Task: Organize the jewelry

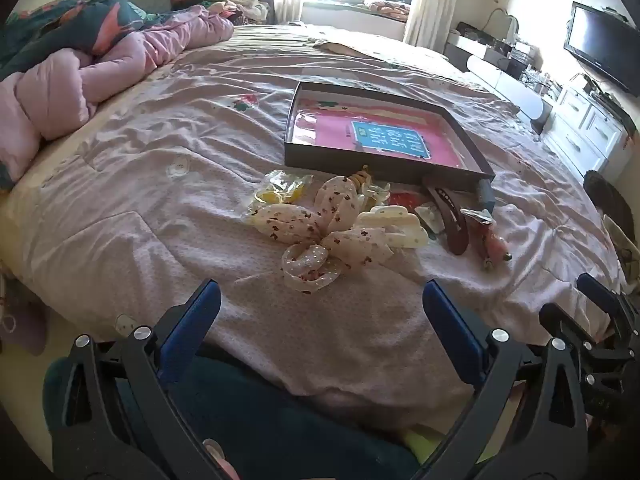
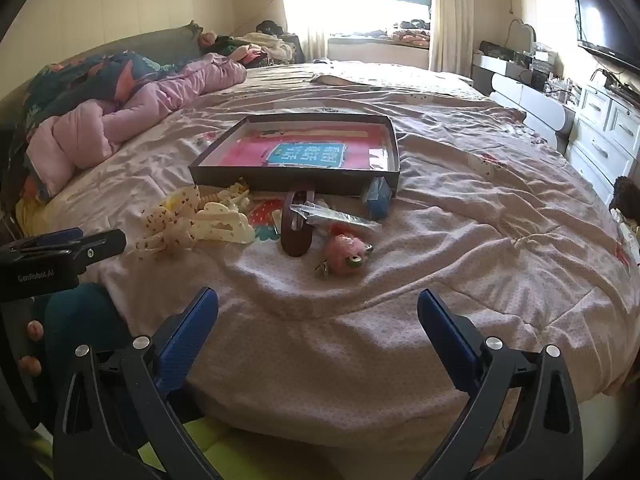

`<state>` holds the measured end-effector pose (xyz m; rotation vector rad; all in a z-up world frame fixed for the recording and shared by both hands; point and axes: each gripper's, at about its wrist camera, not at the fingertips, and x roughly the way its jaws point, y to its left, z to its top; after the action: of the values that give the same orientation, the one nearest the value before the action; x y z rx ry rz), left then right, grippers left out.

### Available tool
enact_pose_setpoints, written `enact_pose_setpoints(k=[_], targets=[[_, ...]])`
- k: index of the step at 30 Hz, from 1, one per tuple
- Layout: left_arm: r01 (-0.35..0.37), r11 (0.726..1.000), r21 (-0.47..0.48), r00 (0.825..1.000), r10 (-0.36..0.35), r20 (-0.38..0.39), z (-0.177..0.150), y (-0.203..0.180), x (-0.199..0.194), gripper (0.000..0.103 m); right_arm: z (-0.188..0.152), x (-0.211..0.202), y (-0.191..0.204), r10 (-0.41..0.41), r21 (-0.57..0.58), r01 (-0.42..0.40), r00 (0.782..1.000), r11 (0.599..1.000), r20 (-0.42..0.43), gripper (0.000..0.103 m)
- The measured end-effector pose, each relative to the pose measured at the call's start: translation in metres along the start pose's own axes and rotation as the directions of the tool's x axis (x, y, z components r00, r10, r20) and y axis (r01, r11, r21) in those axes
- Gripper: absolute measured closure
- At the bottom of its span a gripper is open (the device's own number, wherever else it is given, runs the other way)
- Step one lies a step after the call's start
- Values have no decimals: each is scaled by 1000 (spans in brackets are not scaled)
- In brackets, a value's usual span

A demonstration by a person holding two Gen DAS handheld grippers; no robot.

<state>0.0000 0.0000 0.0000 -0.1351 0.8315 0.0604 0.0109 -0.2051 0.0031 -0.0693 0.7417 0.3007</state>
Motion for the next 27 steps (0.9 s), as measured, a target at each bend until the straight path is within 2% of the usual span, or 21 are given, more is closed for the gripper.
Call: enact_pose_setpoints(k=[27], targets=[[14,1000,-9,1000,-14,1,3,1,-6,10,1,-4,1,8,4,-8,1000,1000,6,6]])
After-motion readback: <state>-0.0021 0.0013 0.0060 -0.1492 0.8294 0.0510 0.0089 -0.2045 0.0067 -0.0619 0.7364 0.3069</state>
